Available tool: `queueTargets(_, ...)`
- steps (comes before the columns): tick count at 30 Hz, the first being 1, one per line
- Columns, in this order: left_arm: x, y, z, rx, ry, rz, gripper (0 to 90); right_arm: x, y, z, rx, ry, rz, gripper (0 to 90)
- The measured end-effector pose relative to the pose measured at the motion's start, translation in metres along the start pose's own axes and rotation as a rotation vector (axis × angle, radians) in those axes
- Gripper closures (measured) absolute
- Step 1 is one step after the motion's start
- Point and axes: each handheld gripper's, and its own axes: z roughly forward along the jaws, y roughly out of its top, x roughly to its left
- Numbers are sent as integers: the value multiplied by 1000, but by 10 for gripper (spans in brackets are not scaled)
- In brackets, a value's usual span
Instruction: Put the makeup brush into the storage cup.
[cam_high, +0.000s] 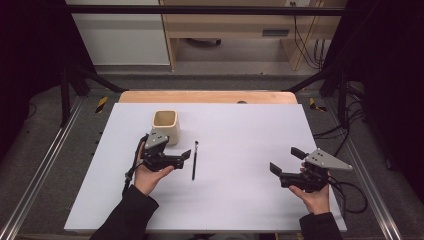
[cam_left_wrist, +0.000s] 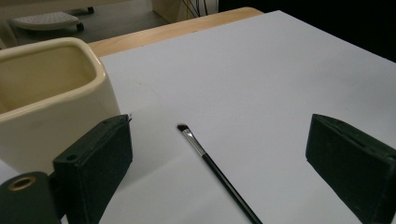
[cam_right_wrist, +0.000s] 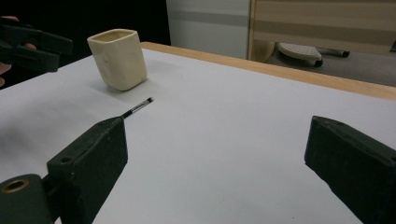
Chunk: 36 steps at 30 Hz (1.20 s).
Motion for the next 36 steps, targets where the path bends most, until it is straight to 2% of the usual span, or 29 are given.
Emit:
queueTargets(3, -1, -1, 8, 12, -7, -18, 76, 0, 0, 1, 0, -1, -3, 63)
queueTargets(21, -8, -17, 56, 139, -3, -14, 161, 0, -1, 0, 2, 2, -3, 66)
queueTargets(24, -9, -21, 63, 169, 15, 4, 209, 1, -1, -1, 1, 4, 1, 67)
queueTargets(31, -10, -29, 77, 229, 33, 16, 300, 1, -1, 0, 2, 5, 2, 68)
queueTargets(33, -10, -31, 80, 245, 23, 6, 330, 1, -1, 0, 4, 4, 1, 68)
queueTargets(36, -10, -34, 83, 264, 17, 11, 376, 1, -1, -1, 3, 6, 3, 69)
